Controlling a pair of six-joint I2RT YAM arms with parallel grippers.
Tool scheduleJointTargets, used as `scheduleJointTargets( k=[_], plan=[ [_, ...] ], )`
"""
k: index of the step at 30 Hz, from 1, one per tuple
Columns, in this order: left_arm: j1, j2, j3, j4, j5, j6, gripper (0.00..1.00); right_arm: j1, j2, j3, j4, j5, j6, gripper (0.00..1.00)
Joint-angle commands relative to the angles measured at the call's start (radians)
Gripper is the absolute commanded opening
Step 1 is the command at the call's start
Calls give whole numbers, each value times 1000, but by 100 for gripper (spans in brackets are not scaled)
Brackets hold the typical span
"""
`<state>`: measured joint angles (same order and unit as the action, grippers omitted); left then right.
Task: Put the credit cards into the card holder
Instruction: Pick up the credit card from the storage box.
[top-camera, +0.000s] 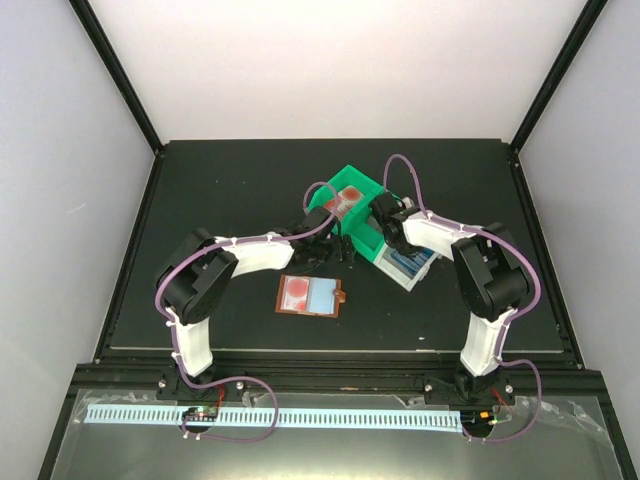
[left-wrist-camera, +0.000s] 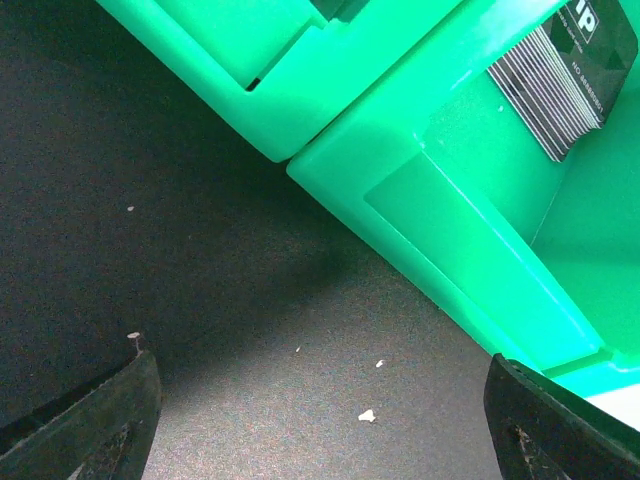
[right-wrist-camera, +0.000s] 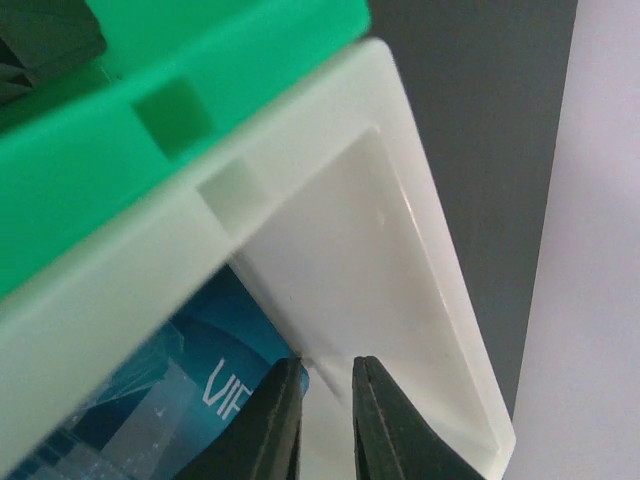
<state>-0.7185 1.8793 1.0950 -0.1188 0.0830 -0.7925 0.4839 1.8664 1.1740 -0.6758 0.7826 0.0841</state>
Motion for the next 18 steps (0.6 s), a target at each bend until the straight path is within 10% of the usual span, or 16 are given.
scheduleJointTargets(
  k=[1, 18],
  plan=[
    [11, -39, -12, 8, 14, 13, 90, 4, 19, -22, 85, 9, -96, 20],
    [33, -70, -39, 23, 29, 17, 90, 2, -10, 8, 71, -8, -201, 29]
  ],
)
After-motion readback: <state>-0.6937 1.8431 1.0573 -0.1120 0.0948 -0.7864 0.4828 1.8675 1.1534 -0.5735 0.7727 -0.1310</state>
